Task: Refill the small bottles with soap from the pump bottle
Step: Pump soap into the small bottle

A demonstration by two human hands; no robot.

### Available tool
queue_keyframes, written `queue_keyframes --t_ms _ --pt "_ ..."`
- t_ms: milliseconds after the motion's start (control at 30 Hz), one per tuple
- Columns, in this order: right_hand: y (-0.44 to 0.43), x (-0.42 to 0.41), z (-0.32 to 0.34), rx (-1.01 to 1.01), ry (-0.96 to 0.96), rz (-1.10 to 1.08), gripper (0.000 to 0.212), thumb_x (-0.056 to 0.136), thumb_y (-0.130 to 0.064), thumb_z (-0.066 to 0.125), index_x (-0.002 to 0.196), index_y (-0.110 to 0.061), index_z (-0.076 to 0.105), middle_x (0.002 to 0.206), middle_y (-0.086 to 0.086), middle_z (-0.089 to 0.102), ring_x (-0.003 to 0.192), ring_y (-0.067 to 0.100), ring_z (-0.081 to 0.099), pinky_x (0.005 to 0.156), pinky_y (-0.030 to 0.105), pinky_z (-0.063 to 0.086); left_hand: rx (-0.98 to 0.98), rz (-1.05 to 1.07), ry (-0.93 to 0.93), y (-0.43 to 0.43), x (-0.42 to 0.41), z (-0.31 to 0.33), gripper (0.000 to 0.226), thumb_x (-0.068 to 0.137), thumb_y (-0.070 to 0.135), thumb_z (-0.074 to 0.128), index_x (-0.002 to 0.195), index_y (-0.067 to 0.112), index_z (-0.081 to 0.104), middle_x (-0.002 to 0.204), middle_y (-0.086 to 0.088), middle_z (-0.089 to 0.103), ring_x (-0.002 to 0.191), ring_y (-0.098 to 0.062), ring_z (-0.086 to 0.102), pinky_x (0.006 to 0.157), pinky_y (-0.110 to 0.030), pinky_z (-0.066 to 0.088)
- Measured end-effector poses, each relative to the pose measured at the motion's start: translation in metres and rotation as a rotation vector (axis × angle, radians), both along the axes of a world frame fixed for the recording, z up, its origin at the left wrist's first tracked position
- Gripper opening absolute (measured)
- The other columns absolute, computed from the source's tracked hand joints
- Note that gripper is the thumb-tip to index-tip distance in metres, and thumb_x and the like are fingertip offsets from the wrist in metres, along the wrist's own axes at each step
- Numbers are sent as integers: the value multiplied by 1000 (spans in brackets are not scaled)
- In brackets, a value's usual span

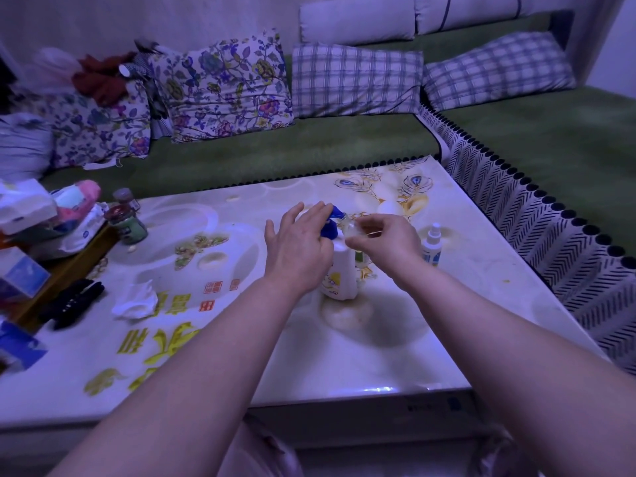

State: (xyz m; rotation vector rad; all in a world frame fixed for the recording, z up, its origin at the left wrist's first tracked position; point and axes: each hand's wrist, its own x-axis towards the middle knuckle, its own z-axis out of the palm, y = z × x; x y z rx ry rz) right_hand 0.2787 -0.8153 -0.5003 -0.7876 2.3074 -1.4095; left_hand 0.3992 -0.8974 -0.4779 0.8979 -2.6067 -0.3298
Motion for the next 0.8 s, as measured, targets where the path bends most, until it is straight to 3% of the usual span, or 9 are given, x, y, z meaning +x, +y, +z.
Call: queue_keyframes --t_ms 400,600,800 --pt "1 1 -1 -8 -13 1 36 70 -31 78 105 -30 71 95 -17 68 95 10 67 93 43 53 -11 7 -24 0 1 0 56 90 15 36 143 33 33 153 17 27 144 -13 13 115 -55 6" --pt "1 0 0 -8 -9 6 37 71 -30 78 107 -29 71 101 -15 70 95 10 67 94 43 52 34 2 27 2 2 0 42 100 41 26 140 35 38 151 18 31 143 -11 14 115 -53 4" --pt "1 0 0 -5 -2 3 37 71 -31 79 107 -29 71 102 -14 71 96 10 67 94 42 52 26 7 25 2 2 -2 42 102 32 23 142 34 36 152 18 30 143 -12 15 115 -53 5"
